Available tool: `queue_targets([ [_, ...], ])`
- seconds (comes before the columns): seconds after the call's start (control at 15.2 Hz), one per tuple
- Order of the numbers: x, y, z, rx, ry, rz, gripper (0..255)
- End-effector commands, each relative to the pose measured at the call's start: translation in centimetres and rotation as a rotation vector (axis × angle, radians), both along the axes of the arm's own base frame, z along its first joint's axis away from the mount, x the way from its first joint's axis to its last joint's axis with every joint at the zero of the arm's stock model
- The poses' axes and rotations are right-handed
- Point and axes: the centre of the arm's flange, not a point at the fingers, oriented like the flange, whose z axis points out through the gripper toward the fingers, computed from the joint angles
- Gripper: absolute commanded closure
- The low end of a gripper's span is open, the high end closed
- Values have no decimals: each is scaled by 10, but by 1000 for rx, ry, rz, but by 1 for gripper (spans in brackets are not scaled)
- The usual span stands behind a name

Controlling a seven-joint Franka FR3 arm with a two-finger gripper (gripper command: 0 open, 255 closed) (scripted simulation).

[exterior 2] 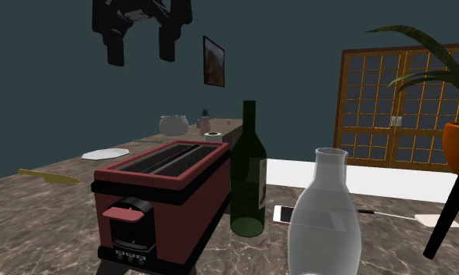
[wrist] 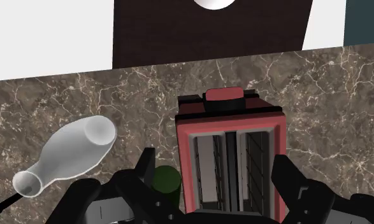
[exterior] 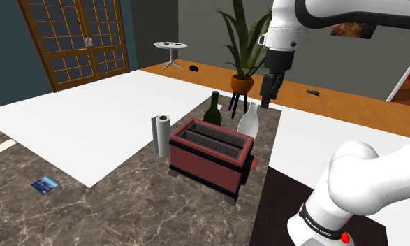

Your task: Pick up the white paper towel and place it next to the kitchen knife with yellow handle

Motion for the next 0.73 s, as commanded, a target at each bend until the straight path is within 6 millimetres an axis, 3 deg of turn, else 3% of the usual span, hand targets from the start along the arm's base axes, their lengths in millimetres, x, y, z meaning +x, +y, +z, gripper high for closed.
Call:
queue_targets([
  [0.0, 0, 0, 0, 0, 0, 0, 0],
  [0.66, 115, 34, -51, 18, -8, 2, 0],
])
